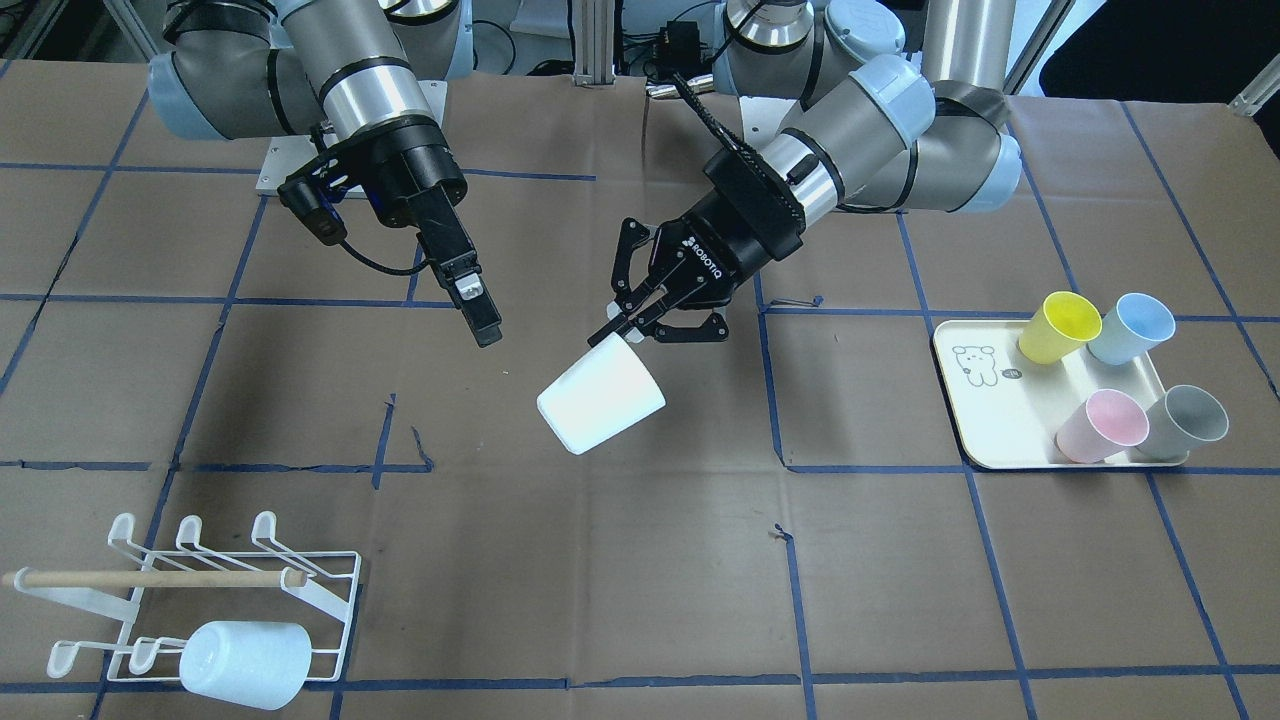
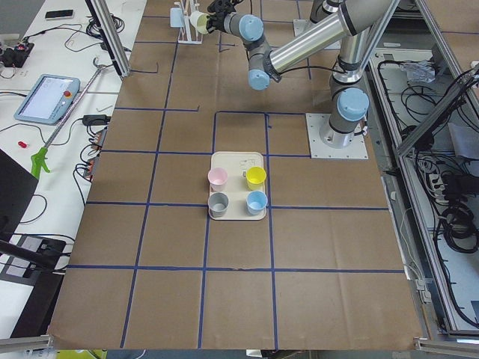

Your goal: Transfer IKEA cup to right arm and place on rack

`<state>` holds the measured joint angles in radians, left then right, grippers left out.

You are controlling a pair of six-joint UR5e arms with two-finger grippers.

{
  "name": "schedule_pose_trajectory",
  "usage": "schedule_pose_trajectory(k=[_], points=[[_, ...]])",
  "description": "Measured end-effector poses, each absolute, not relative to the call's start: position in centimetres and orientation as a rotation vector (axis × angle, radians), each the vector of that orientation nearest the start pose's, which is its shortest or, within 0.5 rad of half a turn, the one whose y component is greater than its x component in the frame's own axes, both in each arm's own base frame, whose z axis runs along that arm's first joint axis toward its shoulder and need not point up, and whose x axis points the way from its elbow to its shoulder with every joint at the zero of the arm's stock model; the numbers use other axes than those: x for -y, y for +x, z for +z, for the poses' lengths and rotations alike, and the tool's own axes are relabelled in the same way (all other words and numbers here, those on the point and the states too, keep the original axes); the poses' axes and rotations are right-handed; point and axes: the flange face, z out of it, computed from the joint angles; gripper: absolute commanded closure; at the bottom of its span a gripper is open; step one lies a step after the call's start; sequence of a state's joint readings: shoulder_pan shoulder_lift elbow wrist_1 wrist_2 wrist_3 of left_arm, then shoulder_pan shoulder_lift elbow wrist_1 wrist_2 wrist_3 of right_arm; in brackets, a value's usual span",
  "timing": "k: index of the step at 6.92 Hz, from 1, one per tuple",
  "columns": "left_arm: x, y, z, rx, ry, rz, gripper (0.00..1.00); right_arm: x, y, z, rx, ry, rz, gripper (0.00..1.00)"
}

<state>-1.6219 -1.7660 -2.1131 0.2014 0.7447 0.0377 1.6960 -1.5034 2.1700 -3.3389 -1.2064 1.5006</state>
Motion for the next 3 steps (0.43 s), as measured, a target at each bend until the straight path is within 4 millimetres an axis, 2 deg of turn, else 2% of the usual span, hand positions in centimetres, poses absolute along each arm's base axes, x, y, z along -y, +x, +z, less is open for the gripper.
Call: schedule_pose_trajectory(k=[3], points=[[46.6, -23.7, 36.7, 2.030, -0.600, 1.161, 1.00, 46.7, 24.0, 38.2, -1.756, 1.113, -0.554, 0.00]])
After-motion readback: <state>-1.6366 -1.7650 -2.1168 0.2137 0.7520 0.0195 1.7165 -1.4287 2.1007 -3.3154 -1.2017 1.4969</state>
